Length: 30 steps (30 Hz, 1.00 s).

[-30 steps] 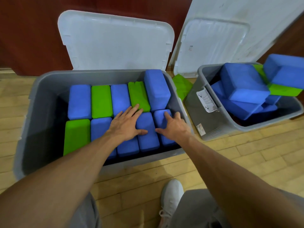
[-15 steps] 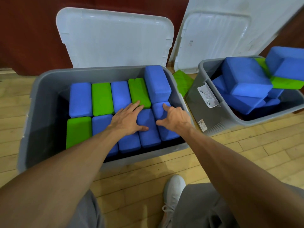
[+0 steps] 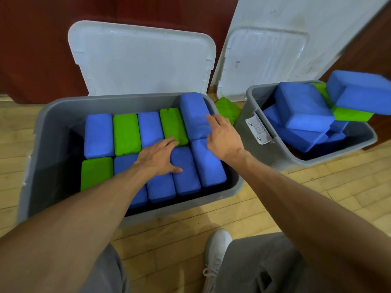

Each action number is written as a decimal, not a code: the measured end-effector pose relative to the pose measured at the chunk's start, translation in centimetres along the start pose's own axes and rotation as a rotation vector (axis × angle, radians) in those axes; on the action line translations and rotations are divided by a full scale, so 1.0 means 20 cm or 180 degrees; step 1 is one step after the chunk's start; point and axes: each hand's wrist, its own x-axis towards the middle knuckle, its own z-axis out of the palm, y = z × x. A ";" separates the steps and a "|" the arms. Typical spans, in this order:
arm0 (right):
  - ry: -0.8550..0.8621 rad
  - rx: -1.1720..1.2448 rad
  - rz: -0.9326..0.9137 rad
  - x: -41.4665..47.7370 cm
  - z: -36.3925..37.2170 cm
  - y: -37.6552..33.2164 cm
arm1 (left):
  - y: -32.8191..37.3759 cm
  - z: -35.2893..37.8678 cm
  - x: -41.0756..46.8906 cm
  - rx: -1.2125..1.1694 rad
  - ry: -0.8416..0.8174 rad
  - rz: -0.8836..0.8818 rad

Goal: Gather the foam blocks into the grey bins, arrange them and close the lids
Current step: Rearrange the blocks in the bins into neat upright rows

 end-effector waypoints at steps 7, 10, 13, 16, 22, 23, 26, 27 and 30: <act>-0.0435 -0.0119 -0.0110 0.07 0.18 0.00 | -0.01 0.00 0.05 0.0298 0.0366 0.0067; -0.0341 -0.0164 -0.0096 -0.01 0.25 0.05 | 0.00 0.02 0.09 0.0441 0.0419 0.0098; -0.0247 -0.0132 -0.0143 0.00 0.29 0.02 | -0.04 0.04 0.11 0.0430 0.0404 0.0144; -0.0254 -0.0107 -0.0137 0.00 0.34 -0.01 | -0.08 0.06 0.13 0.0287 0.0258 0.0280; -0.0323 -0.0413 -0.0040 0.11 0.31 0.02 | -0.07 0.13 0.13 0.0091 0.0410 0.0304; -0.0327 -0.0405 -0.0023 0.13 0.31 0.00 | -0.08 0.13 0.12 0.0087 0.0401 0.0302; -0.0379 -0.0374 0.0032 0.13 0.31 -0.03 | -0.09 0.10 0.12 0.0103 0.0415 0.0333; -0.0380 -0.0386 0.0023 0.11 0.30 -0.04 | -0.10 0.09 0.11 0.0142 0.0442 0.0341; -0.0420 -0.0408 -0.0040 0.06 0.31 -0.06 | -0.12 0.09 0.07 0.0224 0.0482 0.0291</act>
